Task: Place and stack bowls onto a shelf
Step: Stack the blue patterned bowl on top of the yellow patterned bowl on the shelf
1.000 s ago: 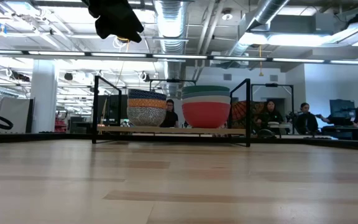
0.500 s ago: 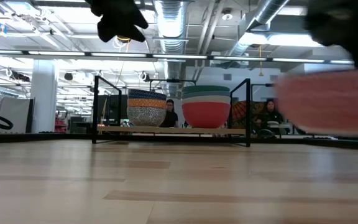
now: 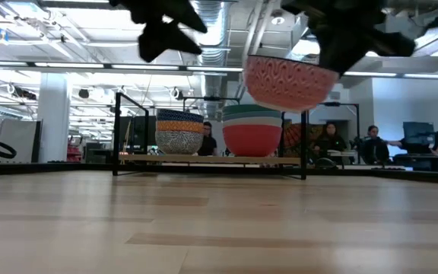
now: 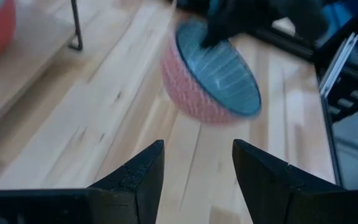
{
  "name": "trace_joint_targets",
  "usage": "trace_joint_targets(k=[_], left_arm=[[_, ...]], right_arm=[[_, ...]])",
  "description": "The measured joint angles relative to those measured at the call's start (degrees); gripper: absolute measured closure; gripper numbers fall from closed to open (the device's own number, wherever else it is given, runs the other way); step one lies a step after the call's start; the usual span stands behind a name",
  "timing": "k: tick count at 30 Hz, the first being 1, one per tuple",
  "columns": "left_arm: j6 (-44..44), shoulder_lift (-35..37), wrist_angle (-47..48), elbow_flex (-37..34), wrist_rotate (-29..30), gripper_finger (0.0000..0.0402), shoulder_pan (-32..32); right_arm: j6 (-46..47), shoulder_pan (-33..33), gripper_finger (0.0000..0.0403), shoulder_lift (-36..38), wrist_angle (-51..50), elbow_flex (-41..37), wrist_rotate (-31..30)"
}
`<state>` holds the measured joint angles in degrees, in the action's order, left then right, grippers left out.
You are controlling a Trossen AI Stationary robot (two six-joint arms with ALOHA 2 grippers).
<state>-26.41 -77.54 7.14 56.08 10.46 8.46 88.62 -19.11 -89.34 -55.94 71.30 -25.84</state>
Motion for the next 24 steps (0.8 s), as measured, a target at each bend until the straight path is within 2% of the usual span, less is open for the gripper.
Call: trace_joint_targets(k=[4,15,24], left_arm=[[-0.8,-0.3,-1.7,0.0,0.3,0.0228,0.1],[0.5,-0.3,-2.2,0.5,1.4,0.0228,-0.2],[3.4,-0.3,-1.7,3.2,2.9,0.0228,-3.7]], right_arm=[[-3.1,1.4,0.0367,0.0,2.2,1.2,-0.5],[-4.3,3.4,0.0368,0.0,3.1,2.9,-2.9],[-6.8,6.5,0.0368,0.0,6.0,2.9,-2.9]])
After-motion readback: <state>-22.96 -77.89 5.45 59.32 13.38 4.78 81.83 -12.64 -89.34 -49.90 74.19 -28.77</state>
